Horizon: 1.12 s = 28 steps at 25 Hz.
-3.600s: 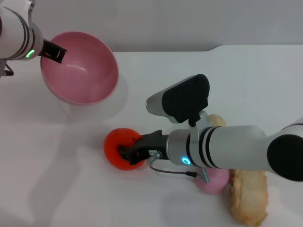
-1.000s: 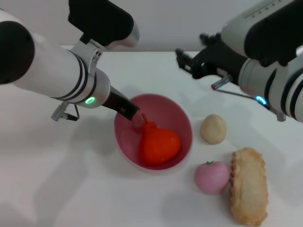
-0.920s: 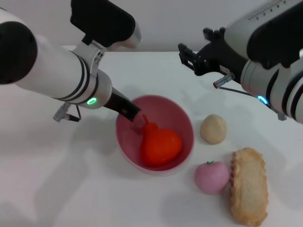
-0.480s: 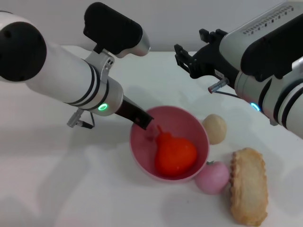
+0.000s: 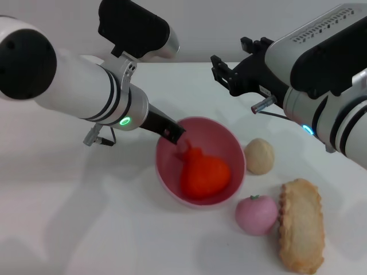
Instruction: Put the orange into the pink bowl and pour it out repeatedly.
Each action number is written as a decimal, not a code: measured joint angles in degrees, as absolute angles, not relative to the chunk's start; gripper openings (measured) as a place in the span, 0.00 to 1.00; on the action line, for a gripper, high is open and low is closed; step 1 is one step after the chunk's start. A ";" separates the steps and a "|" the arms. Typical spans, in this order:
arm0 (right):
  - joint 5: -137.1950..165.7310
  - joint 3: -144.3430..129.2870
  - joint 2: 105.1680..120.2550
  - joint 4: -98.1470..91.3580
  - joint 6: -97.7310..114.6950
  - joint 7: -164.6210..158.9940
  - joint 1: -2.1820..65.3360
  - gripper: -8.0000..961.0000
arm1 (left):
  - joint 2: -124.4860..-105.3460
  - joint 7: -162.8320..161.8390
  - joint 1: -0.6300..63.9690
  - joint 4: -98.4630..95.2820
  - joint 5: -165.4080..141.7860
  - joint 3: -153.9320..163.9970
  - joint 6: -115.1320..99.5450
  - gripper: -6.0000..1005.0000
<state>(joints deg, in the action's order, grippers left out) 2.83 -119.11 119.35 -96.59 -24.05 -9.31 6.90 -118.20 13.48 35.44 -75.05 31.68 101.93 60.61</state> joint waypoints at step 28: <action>7.07 -101.87 119.25 -73.59 21.67 -10.97 2.00 0.82 | -117.85 13.39 18.97 -75.13 19.45 94.08 9.92 0.80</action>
<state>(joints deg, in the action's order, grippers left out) 7.07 -101.87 119.25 -73.59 21.67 -10.97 2.00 -117.85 13.39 18.97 -75.13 19.45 94.08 9.92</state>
